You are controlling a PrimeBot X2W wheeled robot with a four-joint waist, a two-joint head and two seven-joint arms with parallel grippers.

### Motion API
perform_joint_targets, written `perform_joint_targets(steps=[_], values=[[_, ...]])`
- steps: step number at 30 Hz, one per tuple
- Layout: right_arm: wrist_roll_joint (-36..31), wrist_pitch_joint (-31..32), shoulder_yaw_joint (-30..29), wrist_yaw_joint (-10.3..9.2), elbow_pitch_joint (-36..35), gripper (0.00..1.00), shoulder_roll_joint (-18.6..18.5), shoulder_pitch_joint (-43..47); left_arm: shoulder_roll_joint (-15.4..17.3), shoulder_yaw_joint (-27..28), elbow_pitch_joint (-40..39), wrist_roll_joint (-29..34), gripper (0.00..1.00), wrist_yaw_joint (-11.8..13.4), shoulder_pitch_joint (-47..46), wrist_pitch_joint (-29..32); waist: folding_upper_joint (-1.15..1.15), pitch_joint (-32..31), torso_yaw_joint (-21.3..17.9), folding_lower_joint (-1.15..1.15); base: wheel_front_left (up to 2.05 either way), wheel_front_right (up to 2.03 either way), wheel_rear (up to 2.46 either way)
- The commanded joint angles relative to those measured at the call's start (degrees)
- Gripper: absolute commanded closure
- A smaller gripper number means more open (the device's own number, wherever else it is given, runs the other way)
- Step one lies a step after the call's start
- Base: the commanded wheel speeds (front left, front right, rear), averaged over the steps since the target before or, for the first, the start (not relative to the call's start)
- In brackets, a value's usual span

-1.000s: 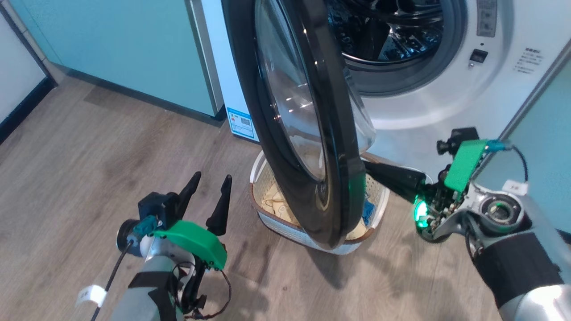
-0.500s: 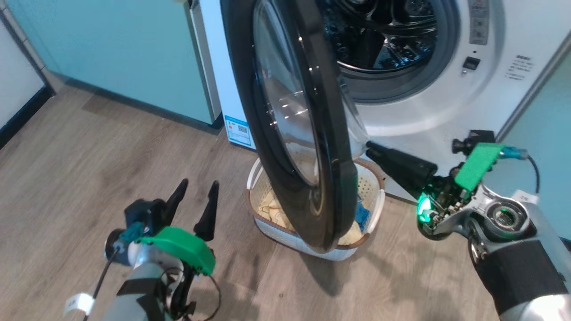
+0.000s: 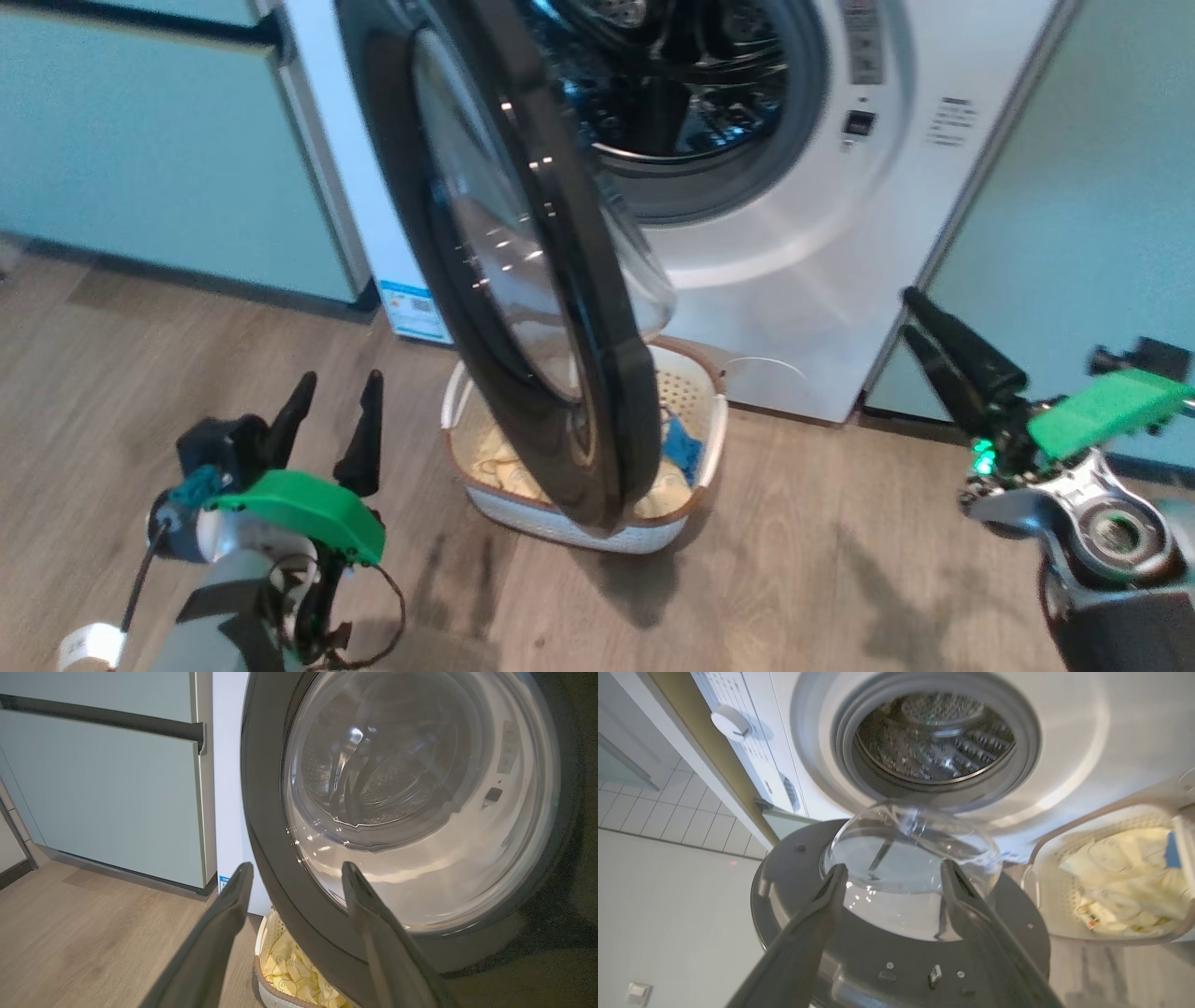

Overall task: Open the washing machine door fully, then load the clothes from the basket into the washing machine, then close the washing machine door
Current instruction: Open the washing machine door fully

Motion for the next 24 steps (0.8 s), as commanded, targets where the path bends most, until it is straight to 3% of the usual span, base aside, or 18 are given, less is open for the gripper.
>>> perform_joint_targets(steps=[1, 8, 15, 18, 24], values=[[-1.6, -2.45, 0.41, 0.02, -3.14, 0.0, -1.33, -1.04, 1.92, 2.61, -2.1, -0.41, 0.0, -0.04, -1.43, -0.36, 0.0, -0.49, -1.87, 0.0, 0.0, 0.0, 0.0], [-8.4, -18.07, 3.54, 0.02, -5.61, 0.0, -6.97, 3.23, 3.28, 4.12, -2.0, -1.26, 0.0, -0.04, -0.77, -0.36, 0.0, -1.58, -5.96, 0.0, 0.0, 0.0, 0.0], [-15.59, -35.07, 11.94, 0.02, -2.75, 0.0, -13.75, 5.58, 4.44, 5.06, -1.4, -2.13, 0.0, -0.04, -0.07, -0.36, 0.0, -2.83, -9.09, 0.0, 0.0, 0.0, 0.0], [-19.24, -37.07, 13.18, 0.02, -0.78, 0.0, -15.42, 5.92, 4.86, 5.8, -1.23, -2.42, 0.0, -0.04, 0.27, -0.36, 0.0, -3.28, -10.26, 0.0, 0.0, 0.0, 0.0], [-36.4, -37.25, 4.81, 0.02, -1.57, 0.0, -13.4, 8.35, 5.64, 6.3, -1.06, -3.1, 0.0, -0.04, 0.78, -0.36, 0.0, -3.55, -11.86, 0.0, 0.0, 0.0, 0.0]])
